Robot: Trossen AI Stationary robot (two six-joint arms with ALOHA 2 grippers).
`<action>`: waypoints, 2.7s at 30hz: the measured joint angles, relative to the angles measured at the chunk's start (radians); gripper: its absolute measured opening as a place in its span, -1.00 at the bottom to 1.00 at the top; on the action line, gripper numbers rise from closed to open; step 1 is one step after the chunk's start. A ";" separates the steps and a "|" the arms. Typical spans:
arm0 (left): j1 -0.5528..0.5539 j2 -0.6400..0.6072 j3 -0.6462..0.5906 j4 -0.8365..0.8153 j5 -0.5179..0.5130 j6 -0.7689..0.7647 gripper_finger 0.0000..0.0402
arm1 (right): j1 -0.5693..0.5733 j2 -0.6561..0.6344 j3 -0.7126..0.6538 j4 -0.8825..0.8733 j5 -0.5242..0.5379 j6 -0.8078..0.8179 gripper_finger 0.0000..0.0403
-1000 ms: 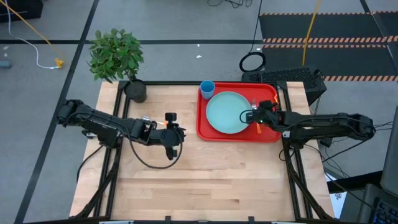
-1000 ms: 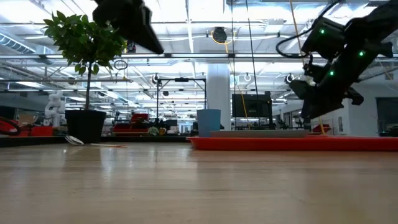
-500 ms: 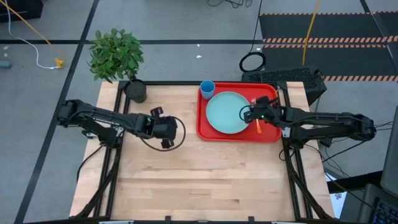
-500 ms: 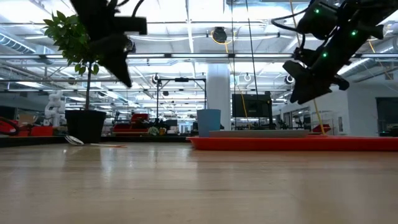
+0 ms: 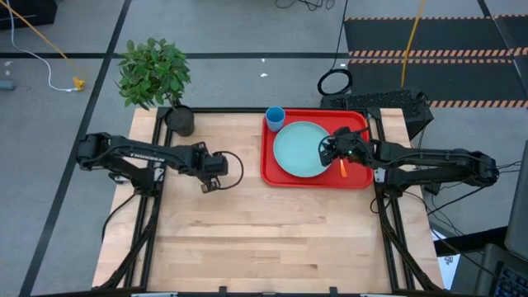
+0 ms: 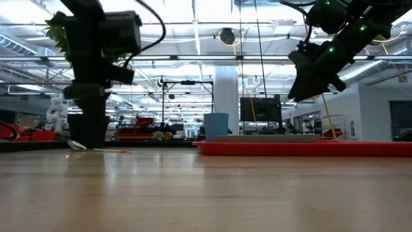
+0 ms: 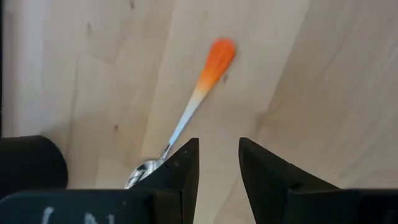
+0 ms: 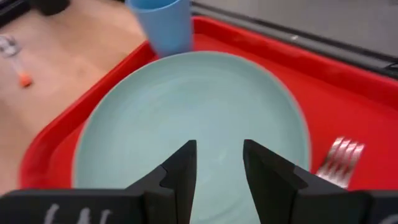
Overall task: Pick and place plate/cup/fork/spoon on tray
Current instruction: Put the orange spoon on the red tray to the right of the orange fork
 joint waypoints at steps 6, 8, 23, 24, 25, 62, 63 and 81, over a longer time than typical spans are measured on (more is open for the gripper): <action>0.059 0.000 -0.043 -0.005 -0.006 0.213 -0.43 | 0.000 0.000 0.000 0.054 -0.157 -0.039 -0.38; 0.075 0.000 -0.052 -0.005 -0.006 0.249 -0.43 | 0.000 0.000 0.000 0.086 -0.233 -0.041 -0.38; 0.188 0.000 -0.058 0.010 -0.006 0.417 -0.30 | 0.053 -0.116 0.000 0.149 -0.378 -0.086 -0.38; 0.200 0.003 -0.058 0.014 -0.006 0.426 -0.28 | 0.058 -0.133 0.000 0.149 -0.378 -0.086 -0.38; 0.208 0.011 -0.057 0.020 -0.006 0.440 -0.26 | 0.063 -0.148 0.000 0.149 -0.378 -0.083 -0.38; 0.276 0.175 -0.055 0.077 0.102 0.608 -0.92 | 0.171 -0.231 0.000 0.156 -0.284 -0.073 -0.38; 0.272 0.175 -0.052 0.068 0.101 0.601 -0.92 | 0.171 -0.231 0.000 0.156 -0.270 -0.076 -0.38; 0.132 0.179 0.196 -0.192 0.056 0.470 -0.96 | 0.171 -0.138 -0.001 0.226 -0.236 -0.097 -0.38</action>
